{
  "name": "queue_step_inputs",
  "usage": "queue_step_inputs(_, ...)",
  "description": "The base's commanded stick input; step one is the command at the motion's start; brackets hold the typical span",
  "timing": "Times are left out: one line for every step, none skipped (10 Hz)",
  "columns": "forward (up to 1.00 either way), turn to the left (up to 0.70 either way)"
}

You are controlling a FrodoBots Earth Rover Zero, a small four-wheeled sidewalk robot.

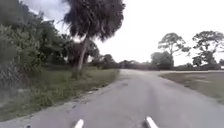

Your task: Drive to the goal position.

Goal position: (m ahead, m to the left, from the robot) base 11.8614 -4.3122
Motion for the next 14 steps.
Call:
queue_step_inputs(0.85, 0.0)
queue_step_inputs(0.85, 0.0)
queue_step_inputs(0.85, -0.23)
queue_step_inputs(0.85, -0.34)
queue_step_inputs(0.85, -0.34)
queue_step_inputs(0.85, -0.34)
queue_step_inputs(0.85, -0.34)
queue_step_inputs(0.85, -0.34)
queue_step_inputs(0.85, -0.34)
queue_step_inputs(0.85, -0.34)
queue_step_inputs(0.85, -0.34)
queue_step_inputs(0.85, -0.34)
queue_step_inputs(0.85, -0.34)
queue_step_inputs(0.85, -0.34)
